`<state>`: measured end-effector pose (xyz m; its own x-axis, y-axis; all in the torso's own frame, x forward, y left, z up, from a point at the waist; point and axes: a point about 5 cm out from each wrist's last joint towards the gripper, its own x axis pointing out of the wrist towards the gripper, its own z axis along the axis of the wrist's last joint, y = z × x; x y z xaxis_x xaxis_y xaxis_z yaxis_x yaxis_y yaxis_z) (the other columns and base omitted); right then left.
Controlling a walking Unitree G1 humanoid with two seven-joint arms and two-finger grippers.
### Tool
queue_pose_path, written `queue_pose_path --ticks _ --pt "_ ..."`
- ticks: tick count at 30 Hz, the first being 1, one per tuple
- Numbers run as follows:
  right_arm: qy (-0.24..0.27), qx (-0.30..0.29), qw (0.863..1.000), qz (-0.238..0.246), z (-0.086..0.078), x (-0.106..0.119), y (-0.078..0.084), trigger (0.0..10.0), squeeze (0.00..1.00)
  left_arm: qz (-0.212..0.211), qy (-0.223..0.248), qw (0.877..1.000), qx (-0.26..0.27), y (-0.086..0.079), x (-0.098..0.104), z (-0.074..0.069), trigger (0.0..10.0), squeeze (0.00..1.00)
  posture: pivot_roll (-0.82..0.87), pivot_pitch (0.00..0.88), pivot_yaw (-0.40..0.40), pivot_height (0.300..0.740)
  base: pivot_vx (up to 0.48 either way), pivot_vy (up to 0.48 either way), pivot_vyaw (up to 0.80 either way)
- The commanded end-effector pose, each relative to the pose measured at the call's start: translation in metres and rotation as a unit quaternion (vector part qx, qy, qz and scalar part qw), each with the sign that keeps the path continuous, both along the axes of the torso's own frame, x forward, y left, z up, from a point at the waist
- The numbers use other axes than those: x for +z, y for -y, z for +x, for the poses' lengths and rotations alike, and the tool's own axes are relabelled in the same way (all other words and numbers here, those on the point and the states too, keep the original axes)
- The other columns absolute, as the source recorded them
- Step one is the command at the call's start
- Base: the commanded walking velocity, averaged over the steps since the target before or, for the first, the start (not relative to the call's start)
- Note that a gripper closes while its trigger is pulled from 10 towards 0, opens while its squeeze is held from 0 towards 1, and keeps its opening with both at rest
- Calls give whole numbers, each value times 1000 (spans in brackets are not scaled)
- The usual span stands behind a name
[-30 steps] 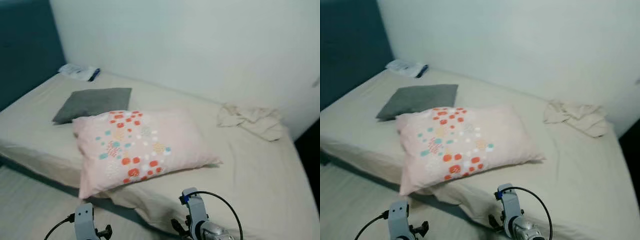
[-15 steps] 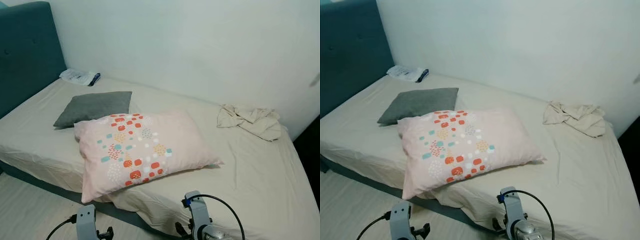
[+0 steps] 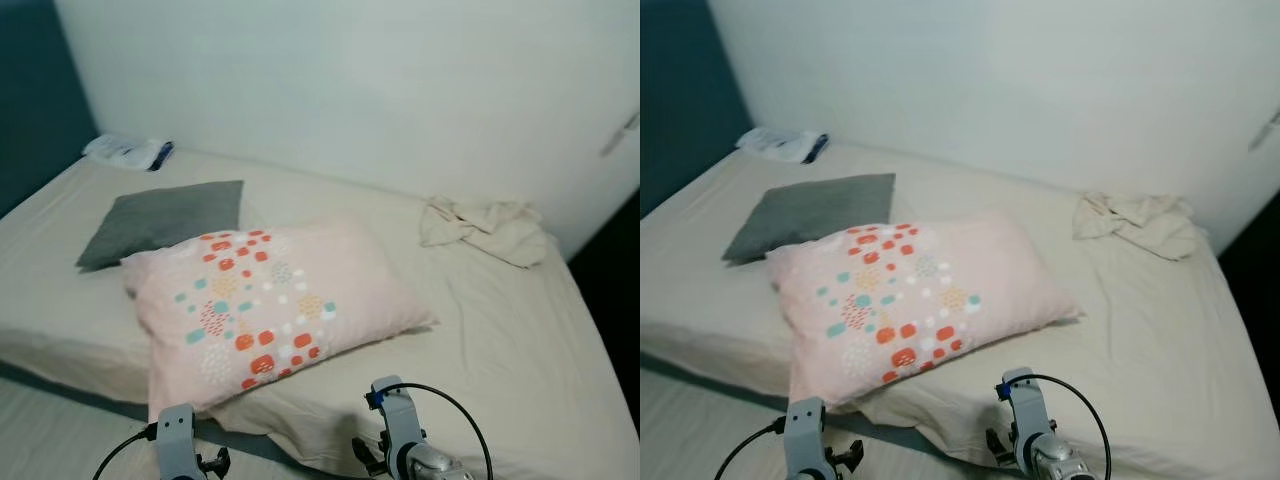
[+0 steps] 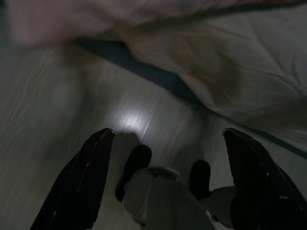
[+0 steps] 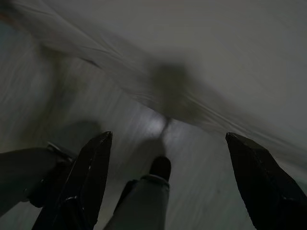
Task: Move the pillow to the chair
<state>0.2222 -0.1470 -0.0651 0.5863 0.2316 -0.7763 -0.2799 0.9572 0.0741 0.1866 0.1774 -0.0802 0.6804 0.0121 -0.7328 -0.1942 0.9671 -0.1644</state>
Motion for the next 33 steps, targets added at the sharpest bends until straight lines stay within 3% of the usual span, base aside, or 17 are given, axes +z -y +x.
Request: queue_pose_path --ticks 1,8,21,26,33 --pt "-8 1 1000 -5 -3 -2 3 10000 0 1 -7 1000 -12 4 -3 -5 10000 0 24 25 -108 738 0 0 0" --pt "-6 3 1000 -9 -2 -1 4 10000 0 6 -5 1000 -22 6 -2 -2 10000 0 22 6 -110 738 0 0 0" --pt "1 28 1000 -12 -1 0 0 10000 0 -7 1 1000 -17 7 0 1 10000 0 23 4 -111 738 313 0 0" --pt "3 24 1000 -4 -1 0 -1 10000 0 -5 2 1000 -20 6 0 2 10000 0 26 9 -108 738 352 0 773" --pt "-7 14 1000 -14 -4 -3 -1 10000 0 -9 2 1000 -4 3 0 0 10000 0 22 19 -99 738 97 0 0"
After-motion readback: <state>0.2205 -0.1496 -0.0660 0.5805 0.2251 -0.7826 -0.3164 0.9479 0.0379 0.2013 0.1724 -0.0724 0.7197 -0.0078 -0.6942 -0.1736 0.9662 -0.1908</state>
